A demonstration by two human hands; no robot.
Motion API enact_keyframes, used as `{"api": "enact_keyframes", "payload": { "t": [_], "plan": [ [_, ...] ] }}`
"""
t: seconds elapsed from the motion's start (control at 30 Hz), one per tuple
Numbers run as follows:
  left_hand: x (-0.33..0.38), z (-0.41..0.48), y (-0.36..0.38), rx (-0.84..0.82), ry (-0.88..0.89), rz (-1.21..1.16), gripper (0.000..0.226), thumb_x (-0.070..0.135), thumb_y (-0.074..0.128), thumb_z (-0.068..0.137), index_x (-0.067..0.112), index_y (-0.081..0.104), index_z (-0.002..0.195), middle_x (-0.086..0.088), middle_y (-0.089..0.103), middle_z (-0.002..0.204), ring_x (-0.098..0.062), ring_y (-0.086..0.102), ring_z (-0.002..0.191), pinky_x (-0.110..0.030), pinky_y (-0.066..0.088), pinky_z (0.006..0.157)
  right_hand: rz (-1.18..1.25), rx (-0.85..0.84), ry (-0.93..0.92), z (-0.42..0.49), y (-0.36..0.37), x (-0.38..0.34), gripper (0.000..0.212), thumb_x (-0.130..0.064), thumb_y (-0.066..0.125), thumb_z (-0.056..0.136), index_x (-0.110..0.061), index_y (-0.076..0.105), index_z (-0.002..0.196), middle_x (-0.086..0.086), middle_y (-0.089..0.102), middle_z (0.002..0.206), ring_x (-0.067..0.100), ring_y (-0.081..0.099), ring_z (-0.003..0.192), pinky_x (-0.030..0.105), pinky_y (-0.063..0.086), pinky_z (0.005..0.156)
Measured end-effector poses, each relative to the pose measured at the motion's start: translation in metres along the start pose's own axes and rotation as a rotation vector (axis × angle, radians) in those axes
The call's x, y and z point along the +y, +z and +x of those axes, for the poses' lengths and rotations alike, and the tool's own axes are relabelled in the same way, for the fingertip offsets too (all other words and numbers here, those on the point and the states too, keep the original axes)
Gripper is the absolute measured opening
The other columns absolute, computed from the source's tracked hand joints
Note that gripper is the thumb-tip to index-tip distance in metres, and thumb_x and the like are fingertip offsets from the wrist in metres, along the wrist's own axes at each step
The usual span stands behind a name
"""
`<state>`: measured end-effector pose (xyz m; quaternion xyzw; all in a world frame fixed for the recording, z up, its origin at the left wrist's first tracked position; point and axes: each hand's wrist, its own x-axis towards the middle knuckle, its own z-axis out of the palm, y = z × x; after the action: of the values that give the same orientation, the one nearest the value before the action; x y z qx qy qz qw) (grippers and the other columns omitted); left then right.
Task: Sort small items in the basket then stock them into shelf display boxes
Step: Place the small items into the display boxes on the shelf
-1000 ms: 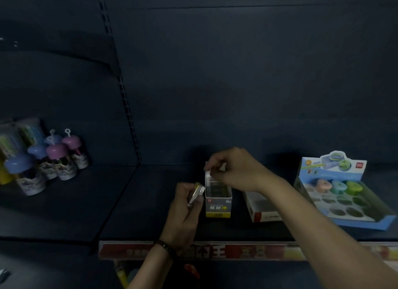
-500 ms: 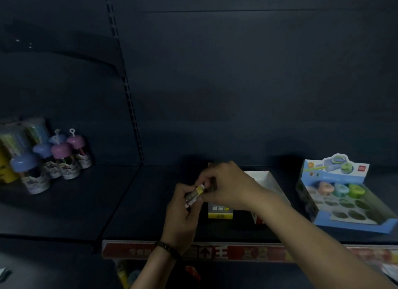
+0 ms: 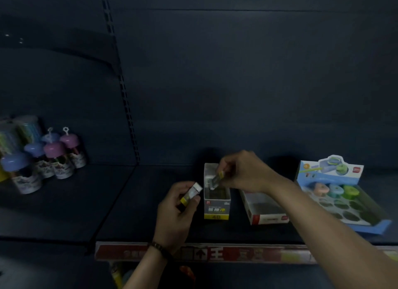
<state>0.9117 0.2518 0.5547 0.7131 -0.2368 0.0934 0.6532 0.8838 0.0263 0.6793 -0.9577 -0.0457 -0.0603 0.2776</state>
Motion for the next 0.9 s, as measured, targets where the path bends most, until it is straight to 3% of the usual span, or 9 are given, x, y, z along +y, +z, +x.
{"api": "enact_keyframes", "payload": {
  "t": [0.13, 0.23, 0.33, 0.4, 0.47, 0.53, 0.67, 0.77, 0.9],
  "plan": [
    [-0.002, 0.000, -0.001, -0.001, -0.029, -0.011, 0.028, 0.008, 0.071, 0.097, 0.025, 0.068, 0.119, 0.007, 0.075, 0.105, -0.017, 0.072, 0.089, -0.042, 0.062, 0.078, -0.091, -0.096, 0.021, 0.010, 0.017, -0.001, 0.016, -0.029, 0.092, 0.076, -0.034, 0.081, 0.087, -0.022, 0.073, 0.081, -0.008, 0.068, 0.080, 0.010, 0.049, 0.074],
    [-0.001, 0.000, 0.000, -0.002, -0.032, -0.026, 0.027, 0.006, 0.071, 0.097, 0.024, 0.068, 0.117, 0.006, 0.075, 0.104, -0.018, 0.072, 0.088, -0.039, 0.061, 0.076, -0.129, -0.097, 0.034, 0.013, 0.027, 0.002, 0.012, -0.036, 0.088, 0.079, -0.035, 0.083, 0.090, -0.023, 0.076, 0.087, -0.005, 0.069, 0.089, 0.023, 0.056, 0.095],
    [0.001, 0.001, 0.002, -0.005, -0.058, -0.051, 0.026, 0.005, 0.071, 0.097, 0.023, 0.069, 0.116, 0.005, 0.075, 0.101, -0.017, 0.072, 0.083, -0.029, 0.058, 0.070, -0.262, -0.157, 0.050, 0.018, 0.024, -0.001, 0.011, -0.043, 0.080, 0.086, -0.037, 0.082, 0.095, -0.023, 0.074, 0.097, 0.004, 0.066, 0.107, 0.037, 0.039, 0.116],
    [0.001, 0.001, 0.002, -0.008, -0.072, -0.070, 0.025, 0.005, 0.070, 0.097, 0.022, 0.069, 0.116, 0.003, 0.075, 0.100, -0.017, 0.071, 0.080, -0.024, 0.057, 0.068, -0.372, -0.223, 0.038, 0.022, 0.021, -0.005, 0.004, -0.036, 0.076, 0.089, -0.037, 0.078, 0.086, -0.021, 0.074, 0.100, 0.006, 0.064, 0.112, 0.044, 0.030, 0.121],
    [0.001, 0.001, 0.003, -0.011, -0.071, -0.064, 0.024, 0.005, 0.070, 0.097, 0.021, 0.069, 0.115, 0.002, 0.075, 0.099, -0.017, 0.072, 0.080, -0.023, 0.056, 0.068, -0.401, -0.276, 0.038, 0.023, 0.021, -0.007, 0.026, -0.028, 0.073, 0.090, -0.037, 0.066, 0.067, -0.022, 0.068, 0.085, 0.006, 0.063, 0.102, 0.044, 0.033, 0.121],
    [0.001, 0.001, 0.003, -0.010, -0.077, -0.063, 0.025, 0.004, 0.071, 0.097, 0.022, 0.069, 0.115, 0.002, 0.075, 0.098, -0.016, 0.071, 0.079, -0.022, 0.056, 0.068, -0.379, -0.304, 0.050, 0.025, 0.022, -0.005, 0.034, -0.022, 0.069, 0.094, -0.035, 0.061, 0.064, -0.022, 0.059, 0.076, 0.006, 0.056, 0.093, 0.040, 0.039, 0.116],
    [0.001, 0.001, 0.004, -0.006, -0.081, -0.073, 0.025, 0.004, 0.071, 0.097, 0.022, 0.069, 0.115, 0.002, 0.075, 0.097, -0.017, 0.071, 0.077, -0.024, 0.057, 0.068, -0.334, -0.337, 0.053, 0.029, 0.024, -0.003, 0.023, -0.018, 0.064, 0.099, -0.036, 0.074, 0.091, -0.020, 0.064, 0.095, 0.006, 0.058, 0.105, 0.035, 0.042, 0.111],
    [0.001, 0.002, 0.004, -0.005, -0.074, -0.094, 0.023, 0.005, 0.070, 0.098, 0.019, 0.068, 0.117, -0.001, 0.076, 0.099, -0.020, 0.071, 0.074, -0.027, 0.058, 0.070, -0.191, -0.406, 0.062, 0.030, 0.023, -0.002, 0.030, -0.007, 0.056, 0.099, -0.025, 0.080, 0.107, -0.015, 0.069, 0.104, 0.009, 0.065, 0.110, 0.030, 0.051, 0.100],
    [0.003, 0.003, 0.005, 0.008, -0.064, -0.088, 0.024, 0.005, 0.071, 0.097, 0.022, 0.070, 0.114, 0.001, 0.075, 0.099, -0.017, 0.073, 0.083, -0.027, 0.058, 0.076, -0.084, -0.292, 0.020, 0.028, 0.021, 0.006, 0.031, -0.010, 0.060, 0.100, -0.034, 0.079, 0.101, -0.017, 0.075, 0.100, 0.001, 0.068, 0.101, 0.026, 0.053, 0.094]
  ]
}}
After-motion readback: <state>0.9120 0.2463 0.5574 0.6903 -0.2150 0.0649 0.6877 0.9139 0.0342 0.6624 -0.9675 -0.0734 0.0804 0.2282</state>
